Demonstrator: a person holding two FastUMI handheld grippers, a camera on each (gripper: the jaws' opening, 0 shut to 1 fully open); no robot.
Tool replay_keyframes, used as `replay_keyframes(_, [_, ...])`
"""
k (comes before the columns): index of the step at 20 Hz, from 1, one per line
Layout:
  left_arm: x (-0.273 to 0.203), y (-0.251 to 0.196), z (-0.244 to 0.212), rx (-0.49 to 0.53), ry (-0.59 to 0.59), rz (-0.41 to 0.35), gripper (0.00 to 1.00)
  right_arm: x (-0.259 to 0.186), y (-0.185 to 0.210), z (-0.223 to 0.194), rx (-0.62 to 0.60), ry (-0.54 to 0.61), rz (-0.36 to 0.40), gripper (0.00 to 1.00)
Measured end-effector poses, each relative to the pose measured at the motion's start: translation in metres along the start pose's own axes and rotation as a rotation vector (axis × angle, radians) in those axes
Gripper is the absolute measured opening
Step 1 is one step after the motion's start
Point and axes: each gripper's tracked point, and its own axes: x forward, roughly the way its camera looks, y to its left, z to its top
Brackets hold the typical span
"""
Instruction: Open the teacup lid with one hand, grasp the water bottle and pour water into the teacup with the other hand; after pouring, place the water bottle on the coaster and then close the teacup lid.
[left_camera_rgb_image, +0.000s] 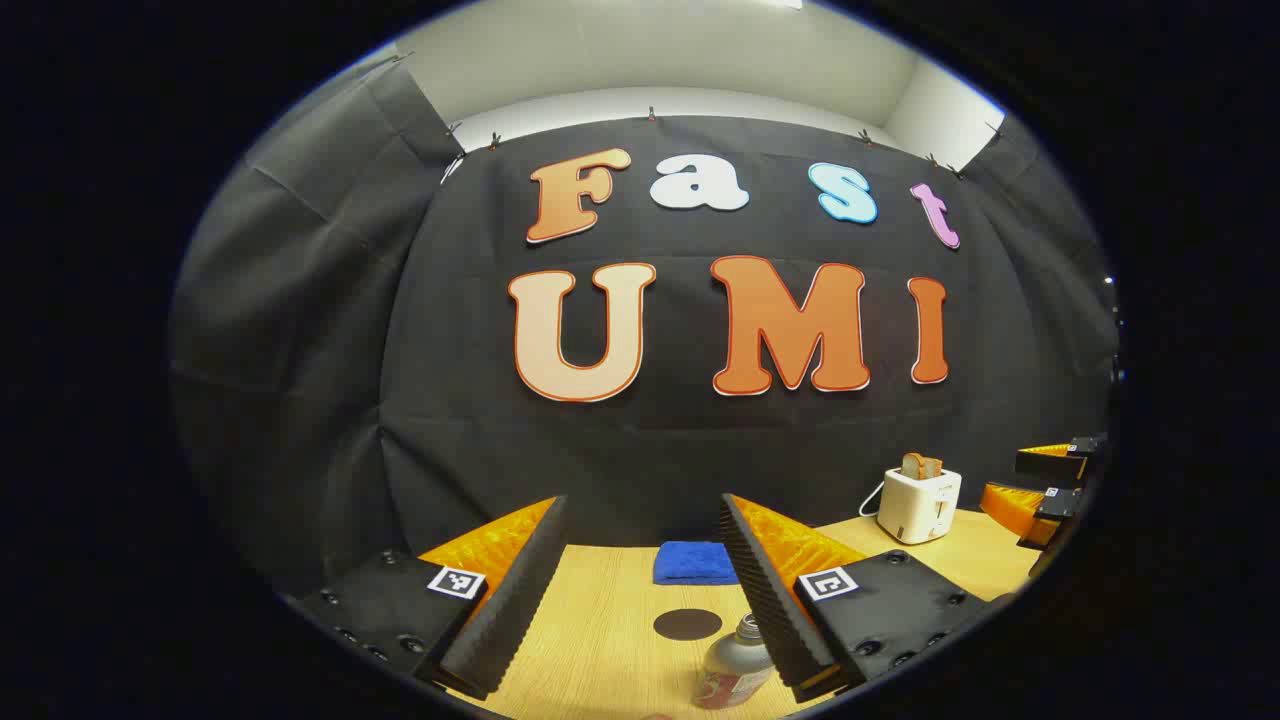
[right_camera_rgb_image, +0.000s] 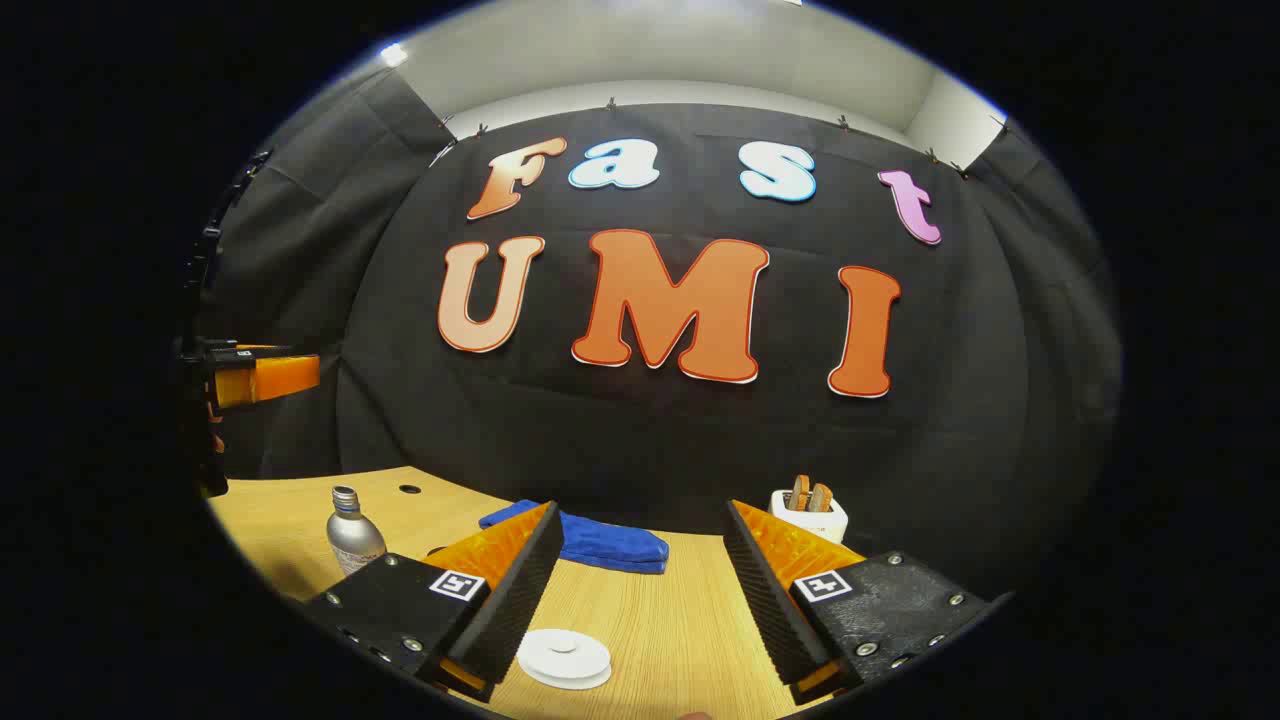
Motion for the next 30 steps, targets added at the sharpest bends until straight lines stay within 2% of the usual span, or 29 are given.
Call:
replay_keyframes(16, [-0.004, 0.002, -0.007, 0.009, 0.002, 0.016, 0.99, 0.001, 0.003, -0.012, 0.008, 0.027, 0.015, 0.96])
replay_keyframes(23, [-0.008, 0.0, -0.021, 0.017, 0.025, 0.009, 0.97, 0.002, 0.012, -0.037, 0.002, 0.081, 0.043, 0.97])
replay_keyframes(30, [-0.017, -0.005, -0.035, -0.011, 0.028, -0.015, 0.99, 0.005, 0.025, -0.073, -0.012, 0.155, 0.081, 0.97])
